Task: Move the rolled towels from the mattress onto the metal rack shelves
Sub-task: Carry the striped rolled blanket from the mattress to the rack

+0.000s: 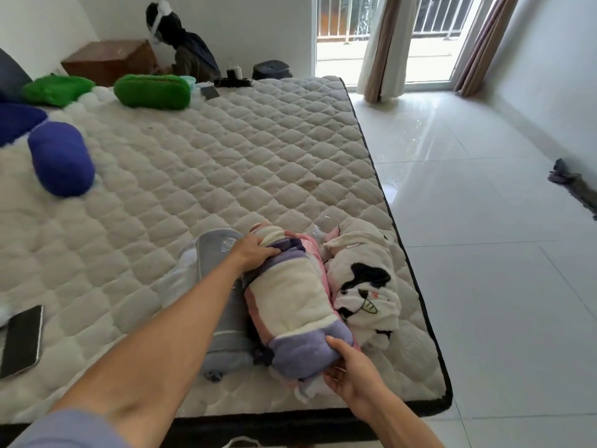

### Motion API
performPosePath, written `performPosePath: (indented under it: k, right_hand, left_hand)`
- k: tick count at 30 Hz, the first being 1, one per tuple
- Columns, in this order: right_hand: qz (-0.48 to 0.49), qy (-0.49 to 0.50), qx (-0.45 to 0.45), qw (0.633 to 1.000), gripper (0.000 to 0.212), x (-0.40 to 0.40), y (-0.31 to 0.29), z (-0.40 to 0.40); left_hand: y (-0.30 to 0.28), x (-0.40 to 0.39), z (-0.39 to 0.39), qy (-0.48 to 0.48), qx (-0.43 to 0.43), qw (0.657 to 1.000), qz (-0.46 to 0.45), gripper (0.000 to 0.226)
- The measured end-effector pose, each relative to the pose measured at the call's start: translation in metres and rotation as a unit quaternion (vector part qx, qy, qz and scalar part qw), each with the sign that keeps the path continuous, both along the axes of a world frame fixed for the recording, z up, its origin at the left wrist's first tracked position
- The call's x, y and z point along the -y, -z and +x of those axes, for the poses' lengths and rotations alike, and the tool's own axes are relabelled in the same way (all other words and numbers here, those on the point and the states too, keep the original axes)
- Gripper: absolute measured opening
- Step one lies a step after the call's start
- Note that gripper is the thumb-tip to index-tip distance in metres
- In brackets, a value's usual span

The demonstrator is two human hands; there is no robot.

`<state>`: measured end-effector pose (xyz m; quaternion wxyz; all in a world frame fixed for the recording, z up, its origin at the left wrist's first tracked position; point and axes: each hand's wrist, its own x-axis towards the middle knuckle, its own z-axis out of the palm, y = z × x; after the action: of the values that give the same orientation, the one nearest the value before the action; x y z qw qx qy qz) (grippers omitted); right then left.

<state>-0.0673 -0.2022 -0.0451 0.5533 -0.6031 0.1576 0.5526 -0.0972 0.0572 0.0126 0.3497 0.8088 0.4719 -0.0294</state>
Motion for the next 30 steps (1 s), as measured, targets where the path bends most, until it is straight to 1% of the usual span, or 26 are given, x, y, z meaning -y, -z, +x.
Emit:
performPosePath:
  k: [2,4,7,9,12,16,18,20,22,24,26,28,30]
  right_hand:
    - [0.021,0.002,0.016,1.000,0.033,0.012,-0.004,0.008]
    - [0.040,0.007,0.031,0.999,0.035,0.025,-0.005,0.016]
    - [0.071,-0.005,0.036,0.997,0.045,0.046,-0.009,0.023]
    - [0.091,-0.017,0.020,0.996,0.052,0.060,-0.014,0.026]
    - [0.097,-0.056,0.010,0.994,0.054,0.078,-0.023,0.018]
    - [0.101,-0.136,0.029,0.985,0.044,0.104,-0.025,-0.026]
    - [0.107,-0.188,0.024,0.976,0.044,0.107,-0.029,-0.058]
    - [0.118,-0.233,-0.005,0.965,0.040,0.109,-0.039,-0.094]
    - [0.106,-0.280,-0.029,0.954,0.036,0.111,-0.051,-0.138]
    - [0.110,-0.323,-0.019,0.940,0.047,0.123,-0.064,-0.186]
    - [0.124,-0.374,-0.017,0.919,0.052,0.142,-0.069,-0.236]
    - [0.161,-0.415,-0.035,0.895,0.048,0.168,-0.070,-0.286]
    - [0.187,-0.458,-0.011,0.869,0.048,0.204,-0.082,-0.351]
  left_hand:
    - [-0.011,0.013,-0.004,-0.026,0.012,1.000,0.007,0.030]
    - [-0.021,0.028,-0.015,-0.056,0.036,0.998,0.010,0.028]
    - [-0.036,0.058,-0.044,-0.110,0.067,0.992,0.005,0.054]
    - [-0.046,0.085,-0.068,-0.147,0.081,0.986,0.008,0.056]
    - [-0.056,0.130,-0.112,-0.192,0.119,0.974,0.005,0.056]
    - [-0.067,0.192,-0.197,-0.257,0.112,0.960,0.002,0.058]
    - [-0.074,0.226,-0.248,-0.299,0.107,0.948,0.028,0.055]
    - [-0.079,0.262,-0.299,-0.352,0.116,0.927,0.056,0.050]
    - [-0.089,0.304,-0.351,-0.413,0.118,0.900,0.074,0.044]
    - [-0.100,0.353,-0.404,-0.477,0.114,0.868,0.079,0.040]
    - [-0.108,0.406,-0.457,-0.529,0.110,0.835,0.100,0.033]
    - [-0.114,0.467,-0.509,-0.577,0.098,0.801,0.127,0.026]
    - [-0.121,0.532,-0.558,-0.622,0.089,0.766,0.137,0.026]
